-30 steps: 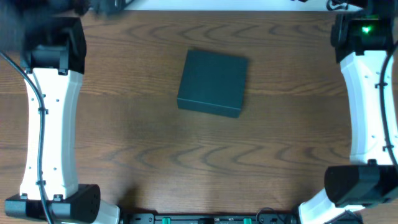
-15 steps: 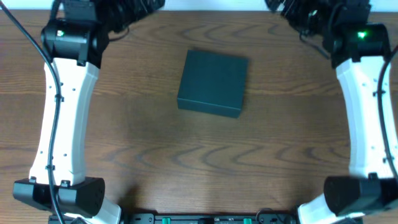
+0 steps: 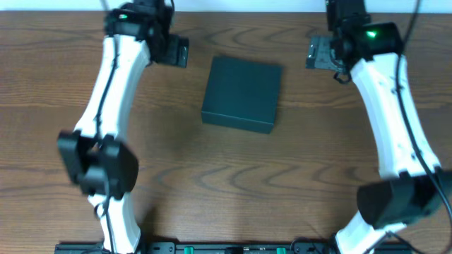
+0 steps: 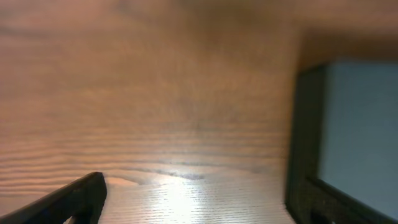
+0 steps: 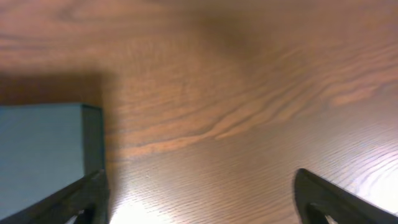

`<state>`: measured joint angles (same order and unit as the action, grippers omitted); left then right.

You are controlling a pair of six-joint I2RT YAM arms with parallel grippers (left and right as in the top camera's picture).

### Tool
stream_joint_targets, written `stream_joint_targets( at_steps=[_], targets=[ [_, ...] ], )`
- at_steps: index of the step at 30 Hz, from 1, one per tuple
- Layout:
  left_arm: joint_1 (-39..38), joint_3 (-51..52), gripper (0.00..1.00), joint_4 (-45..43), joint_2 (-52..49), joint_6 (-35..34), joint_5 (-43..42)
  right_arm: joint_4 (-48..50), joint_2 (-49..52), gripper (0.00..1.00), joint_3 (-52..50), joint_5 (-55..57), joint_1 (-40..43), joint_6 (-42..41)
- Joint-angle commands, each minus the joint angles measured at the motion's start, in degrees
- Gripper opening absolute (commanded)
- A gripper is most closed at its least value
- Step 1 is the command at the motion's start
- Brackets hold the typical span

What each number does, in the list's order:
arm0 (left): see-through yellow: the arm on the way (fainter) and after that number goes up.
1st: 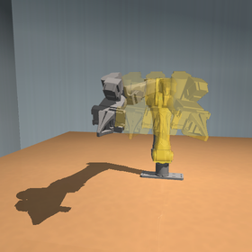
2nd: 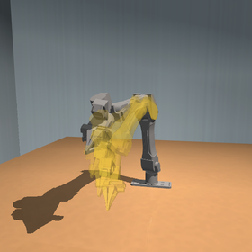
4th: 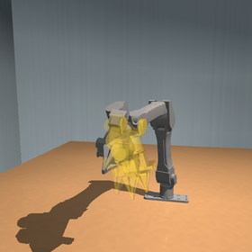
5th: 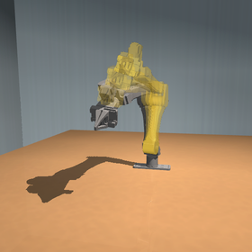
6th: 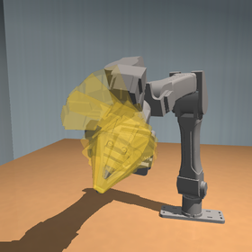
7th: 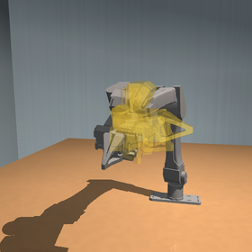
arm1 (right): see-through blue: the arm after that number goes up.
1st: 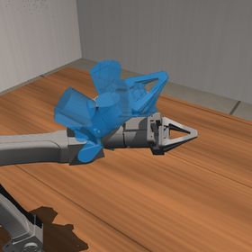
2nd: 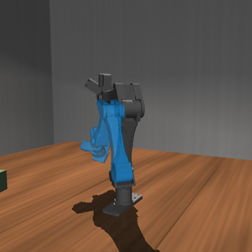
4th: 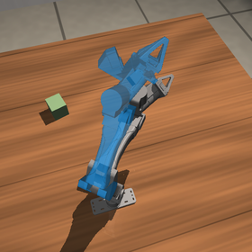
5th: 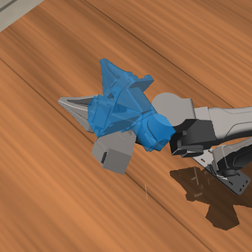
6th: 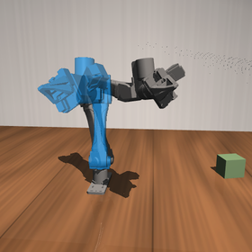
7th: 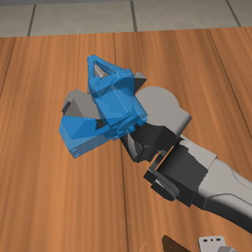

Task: Pack container

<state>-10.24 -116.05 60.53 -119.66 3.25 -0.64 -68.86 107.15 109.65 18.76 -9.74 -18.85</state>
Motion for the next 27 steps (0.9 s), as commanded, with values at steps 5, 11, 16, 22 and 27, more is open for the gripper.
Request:
stream_joint_targets(
  at_steps=[5, 11, 16, 22, 27],
  targets=[
    [0.1, -0.3, 0.06, 2.1, -7.8, -2.2, -0.4, -1.9, 10.8, 0.02, -2.3, -8.5, 3.6, -6.8],
    [-0.3, -0.3, 0.06, 1.9, -9.6, -2.1, -5.0, 2.8, 14.7, 0.01, -6.8, -20.6, 4.4, -6.8],
    [-1.7, -0.3, 0.06, 1.6, -12.9, -2.2, -7.2, 6.9, 14.7, 0.01, -9.1, -22.9, 2.6, -8.8],
    [-4.1, -0.3, 0.06, 0.7, -14.6, -2.2, -9.9, 12.3, 14.8, 0.02, -10.4, -23.5, -0.7, -9.6],
    [-6.2, -0.3, 0.06, 0.4, -14.6, -2.2, -12.3, 15.6, 14.8, 0.02, -12.1, -23.5, -3.5, -11.1]
  ],
)
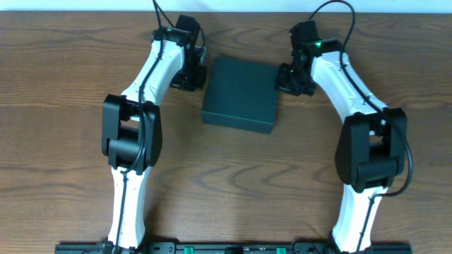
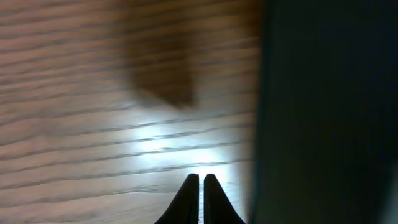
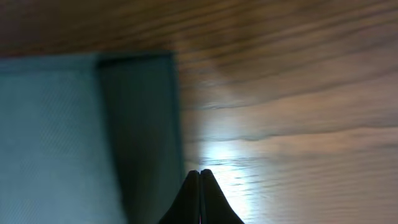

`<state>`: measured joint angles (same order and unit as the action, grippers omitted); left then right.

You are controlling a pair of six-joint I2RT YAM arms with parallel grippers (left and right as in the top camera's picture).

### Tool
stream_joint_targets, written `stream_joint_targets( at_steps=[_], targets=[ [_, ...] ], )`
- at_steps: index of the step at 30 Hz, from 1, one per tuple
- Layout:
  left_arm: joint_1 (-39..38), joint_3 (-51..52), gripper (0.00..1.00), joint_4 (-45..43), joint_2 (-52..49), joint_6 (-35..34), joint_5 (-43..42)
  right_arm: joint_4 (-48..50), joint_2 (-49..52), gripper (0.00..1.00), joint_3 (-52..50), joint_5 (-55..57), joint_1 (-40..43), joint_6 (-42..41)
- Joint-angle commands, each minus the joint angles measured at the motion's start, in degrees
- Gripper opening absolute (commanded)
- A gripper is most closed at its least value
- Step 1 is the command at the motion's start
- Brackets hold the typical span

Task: Pack container

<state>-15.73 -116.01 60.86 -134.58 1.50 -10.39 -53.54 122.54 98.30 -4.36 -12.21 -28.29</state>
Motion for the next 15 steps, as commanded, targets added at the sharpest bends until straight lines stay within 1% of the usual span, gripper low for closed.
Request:
stream_joint_targets(
  at_steps=[1, 3, 6, 15],
  targets=[
    [-1.2, -0.3, 0.06, 0.1, 0.3, -0.5, -4.2, 0.4, -0.6, 0.02, -0.9, -0.4, -1.3, -1.7],
    [-1.9, -0.3, 0.06, 0.1, 0.3, -0.8, -6.2, 0.5, -0.6, 0.02, -0.9, -0.4, -1.5, -2.7],
    [-3.1, -0.3, 0.05, 0.2, 0.3, -1.7, -6.5, 0.9, -0.6, 0.02, -0.9, -0.7, -1.5, -4.5],
    [-6.8, -0.3, 0.06, 1.2, 0.3, -2.4, -7.7, 7.4, -0.6, 0.02, -0.9, -1.4, -1.4, -4.5]
  ],
)
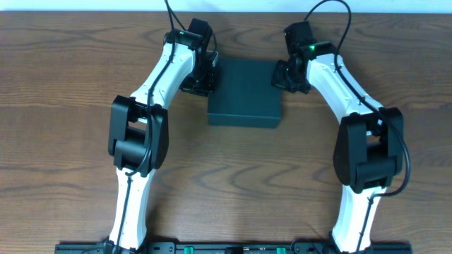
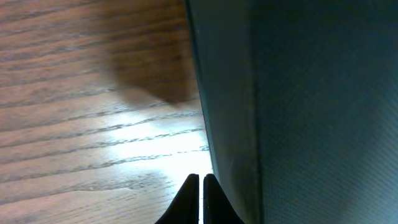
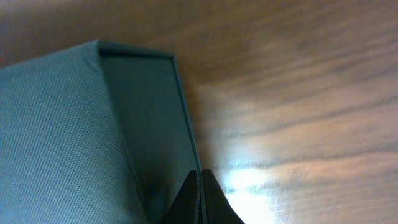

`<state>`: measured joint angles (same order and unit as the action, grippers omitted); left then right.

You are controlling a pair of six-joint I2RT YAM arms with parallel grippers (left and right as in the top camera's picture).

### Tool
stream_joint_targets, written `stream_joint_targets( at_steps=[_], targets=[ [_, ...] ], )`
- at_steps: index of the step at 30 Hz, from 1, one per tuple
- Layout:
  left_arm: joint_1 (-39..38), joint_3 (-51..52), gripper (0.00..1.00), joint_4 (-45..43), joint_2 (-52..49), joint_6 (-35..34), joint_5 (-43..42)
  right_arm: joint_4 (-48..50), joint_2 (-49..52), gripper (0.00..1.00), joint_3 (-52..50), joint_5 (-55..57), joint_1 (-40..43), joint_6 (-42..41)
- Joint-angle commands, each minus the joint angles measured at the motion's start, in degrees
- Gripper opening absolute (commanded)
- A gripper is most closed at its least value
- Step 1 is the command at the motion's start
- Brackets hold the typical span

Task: Pack container

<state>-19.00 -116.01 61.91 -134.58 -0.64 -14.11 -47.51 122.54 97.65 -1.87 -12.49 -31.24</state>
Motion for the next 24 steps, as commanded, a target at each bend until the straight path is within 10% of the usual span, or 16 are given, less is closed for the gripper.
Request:
stream_joint_targets(
  at_steps=[1, 24],
  targets=[
    [-3.7, -0.4, 0.06, 0.0, 0.3, -0.2, -4.0, 1.7, -0.6, 0.02, -0.2, -4.2, -1.1, -1.6],
    [-2.6, -2.3, 0.05, -16.4, 0.3, -12.2, -6.4, 13.1, -0.6, 0.02, -0.2, -5.7, -1.1, -7.8]
  ],
)
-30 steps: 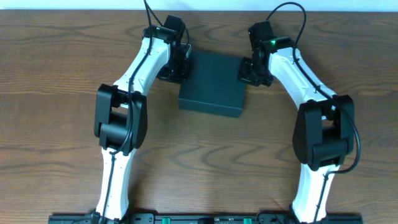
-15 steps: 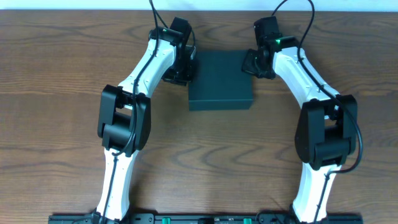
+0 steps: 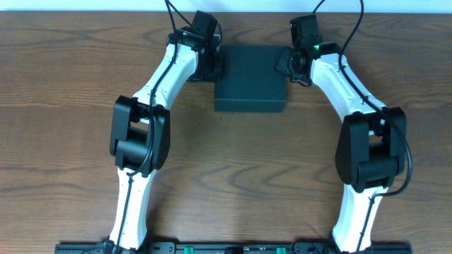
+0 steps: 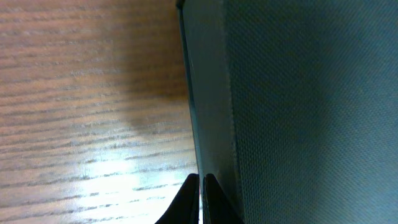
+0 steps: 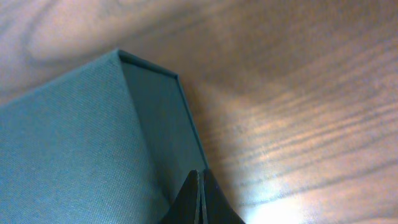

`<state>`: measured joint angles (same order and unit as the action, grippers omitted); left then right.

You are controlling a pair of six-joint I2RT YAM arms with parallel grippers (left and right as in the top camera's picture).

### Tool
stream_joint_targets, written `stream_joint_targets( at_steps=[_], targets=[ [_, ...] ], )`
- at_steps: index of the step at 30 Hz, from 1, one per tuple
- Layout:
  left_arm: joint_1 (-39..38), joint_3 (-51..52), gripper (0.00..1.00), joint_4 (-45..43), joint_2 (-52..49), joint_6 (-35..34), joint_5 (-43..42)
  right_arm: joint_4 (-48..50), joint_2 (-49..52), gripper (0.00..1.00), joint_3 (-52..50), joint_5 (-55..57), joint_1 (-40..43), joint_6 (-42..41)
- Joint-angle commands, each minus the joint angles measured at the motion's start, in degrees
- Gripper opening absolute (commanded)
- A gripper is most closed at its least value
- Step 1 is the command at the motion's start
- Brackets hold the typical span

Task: Pack container

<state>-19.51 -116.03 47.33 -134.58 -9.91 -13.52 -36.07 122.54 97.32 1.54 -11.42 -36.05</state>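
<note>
A dark green closed box [image 3: 251,77] lies flat on the wooden table at the far middle, its edges square to the table. My left gripper [image 3: 215,65] is shut and pressed against the box's left side wall [image 4: 208,112]; its tips [image 4: 201,180] touch the wall. On the other side my right gripper [image 3: 286,63] is shut too, its tips [image 5: 199,177] against the box's right wall [image 5: 158,118]. Neither holds anything.
The wooden table [image 3: 70,141] spreads around the box. Both white arms reach from the near edge to the far side, the left arm [image 3: 152,88] and the right arm [image 3: 353,85] flanking the box.
The box has shifted farther from me and slightly right, and now sits square. Both shut grippers have moved with it, staying on its left and right walls.
At first both grippers stood open, apart from the tilted box. Then they were shut, close beside its left and right sides. Later they touched its walls and the box lay nearly straight. Now it sits farther back, square to the table.
</note>
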Motion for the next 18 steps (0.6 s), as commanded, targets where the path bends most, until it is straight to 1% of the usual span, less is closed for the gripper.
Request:
stream_joint_targets(
  at_steps=[1, 5, 8, 15, 18],
  targets=[
    [-1.9, -2.3, 0.06, -2.0, 0.3, -3.3, -7.1, 1.9, -0.6, 0.01, 0.1, -9.1, -2.2, -3.1],
    [-1.5, -2.3, 0.06, -0.9, 0.3, -3.4, -7.1, 1.5, -0.6, 0.02, 0.1, -10.1, -2.2, -3.8],
    [-1.4, -2.3, 0.06, 1.1, 0.3, -3.4, -7.1, -0.6, -0.6, 0.02, 0.1, -11.1, -2.4, -5.6],
    [-1.4, -2.3, 0.06, 9.0, 0.3, -3.0, -7.1, -6.7, -0.6, 0.02, 0.1, -13.7, -3.2, -6.1],
    [-1.4, -2.3, 0.06, 11.3, 0.3, -2.3, -7.1, -7.4, -0.6, 0.02, 0.1, -15.1, -4.4, -6.1]
  ],
)
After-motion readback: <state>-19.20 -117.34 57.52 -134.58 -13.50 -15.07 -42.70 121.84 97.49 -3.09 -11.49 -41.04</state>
